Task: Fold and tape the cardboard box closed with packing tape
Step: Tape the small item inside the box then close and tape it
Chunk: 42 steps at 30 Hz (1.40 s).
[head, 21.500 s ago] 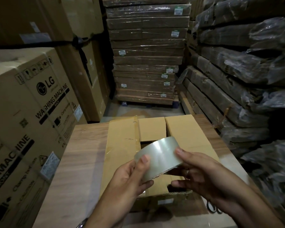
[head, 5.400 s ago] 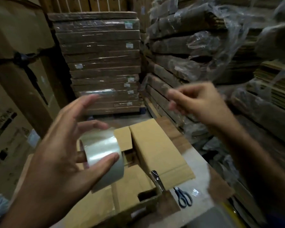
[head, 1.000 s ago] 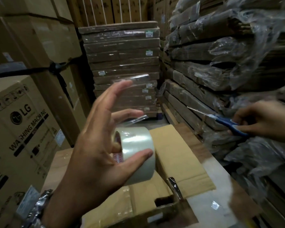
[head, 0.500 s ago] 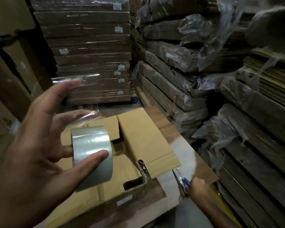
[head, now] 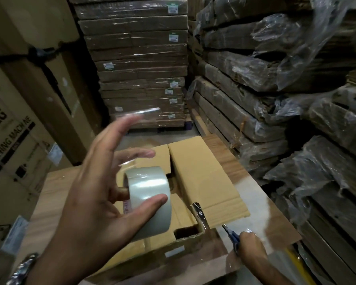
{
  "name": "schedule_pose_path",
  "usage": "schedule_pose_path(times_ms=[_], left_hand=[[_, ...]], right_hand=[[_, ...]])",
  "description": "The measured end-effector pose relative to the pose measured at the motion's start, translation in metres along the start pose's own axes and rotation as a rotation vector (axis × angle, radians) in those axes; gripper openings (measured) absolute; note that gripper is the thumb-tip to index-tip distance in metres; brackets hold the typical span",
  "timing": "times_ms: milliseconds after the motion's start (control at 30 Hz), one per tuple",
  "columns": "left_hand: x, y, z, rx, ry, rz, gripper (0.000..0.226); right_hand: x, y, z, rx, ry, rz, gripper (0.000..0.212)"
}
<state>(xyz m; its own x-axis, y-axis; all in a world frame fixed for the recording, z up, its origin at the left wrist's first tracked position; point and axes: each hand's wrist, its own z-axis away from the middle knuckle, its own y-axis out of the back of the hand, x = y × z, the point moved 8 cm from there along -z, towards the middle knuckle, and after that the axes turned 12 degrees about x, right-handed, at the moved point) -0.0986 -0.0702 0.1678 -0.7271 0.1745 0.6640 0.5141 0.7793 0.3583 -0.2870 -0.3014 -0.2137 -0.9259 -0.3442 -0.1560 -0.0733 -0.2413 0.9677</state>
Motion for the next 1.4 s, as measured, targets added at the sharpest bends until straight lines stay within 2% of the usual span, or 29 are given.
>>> schedule_pose_path(times_ms=[67,133,167,233,333,400,433,467,533,567,633,700,733,867,933,1000,1067,1167,1233,1300,1400], left_hand=[[-0.003,-0.001,0.001,-0.008,-0.005,0.028,0.101],[-0.006,-0.001,0.003,0.006,0.031,0.092,0.095],[-0.006,-0.001,0.003,0.004,0.050,0.109,0.094],[-0.010,-0.001,0.004,0.009,0.080,0.114,0.094],[-0.012,-0.004,0.006,0.011,0.096,0.115,0.095],[-0.014,-0.010,0.008,0.018,0.105,0.129,0.098],[-0.014,-0.015,0.008,0.014,0.115,0.140,0.099],[-0.015,-0.019,0.009,0.014,0.121,0.152,0.100],[-0.015,-0.030,0.011,0.009,0.128,0.185,0.100],[-0.013,-0.034,0.012,0.005,0.129,0.193,0.101],[-0.010,-0.041,0.013,-0.010,0.129,0.198,0.099],[-0.008,-0.043,0.013,-0.014,0.152,0.222,0.097],[-0.008,-0.043,0.013,-0.007,0.172,0.246,0.095],[-0.016,-0.029,0.011,0.065,0.261,0.385,0.083],[-0.018,-0.023,0.010,0.087,0.280,0.428,0.075],[-0.020,-0.019,0.012,0.112,0.303,0.462,0.069],[-0.022,-0.018,0.013,0.128,0.321,0.467,0.066],[-0.021,-0.019,0.012,0.135,0.316,0.440,0.062],[-0.022,-0.018,0.013,0.157,0.320,0.431,0.054],[-0.024,-0.018,0.013,0.169,0.337,0.436,0.048],[-0.024,-0.020,0.013,0.176,0.362,0.450,0.050]], right_hand=[[0.002,0.005,0.002,-0.035,-0.029,-0.028,0.023],[0.004,0.022,0.002,-0.007,-0.034,-0.141,0.030],[0.006,0.033,0.009,-0.020,-0.012,-0.193,0.025],[0.014,0.062,0.029,-0.009,-0.088,-0.284,0.030],[0.005,0.139,0.072,0.304,-0.174,-0.464,0.032],[-0.023,0.183,0.107,0.510,-0.096,-0.761,0.028],[-0.043,0.196,0.122,0.481,-0.008,-0.968,0.018],[-0.067,0.205,0.134,0.363,0.098,-1.184,0.016],[-0.114,0.213,0.153,0.082,0.345,-1.337,0.050],[-0.131,0.214,0.161,0.039,0.470,-1.300,0.054],[-0.144,0.226,0.168,0.205,0.648,-1.170,0.038],[-0.143,0.237,0.168,0.380,0.723,-1.138,0.019],[-0.139,0.241,0.166,0.415,0.725,-1.157,0.016],[-0.093,0.259,0.146,0.673,0.572,-1.078,0.021],[-0.063,0.268,0.126,0.783,0.480,-0.899,0.016],[-0.024,0.266,0.090,0.842,0.300,-0.626,0.017],[0.019,0.249,0.049,0.808,0.117,-0.357,0.019],[0.061,0.209,0.005,0.608,-0.003,-0.077,0.024],[0.069,0.180,-0.010,0.471,-0.010,0.043,0.036],[0.069,0.151,-0.012,0.364,0.017,0.065,0.045],[0.063,0.114,-0.020,0.293,0.092,0.048,0.042]])
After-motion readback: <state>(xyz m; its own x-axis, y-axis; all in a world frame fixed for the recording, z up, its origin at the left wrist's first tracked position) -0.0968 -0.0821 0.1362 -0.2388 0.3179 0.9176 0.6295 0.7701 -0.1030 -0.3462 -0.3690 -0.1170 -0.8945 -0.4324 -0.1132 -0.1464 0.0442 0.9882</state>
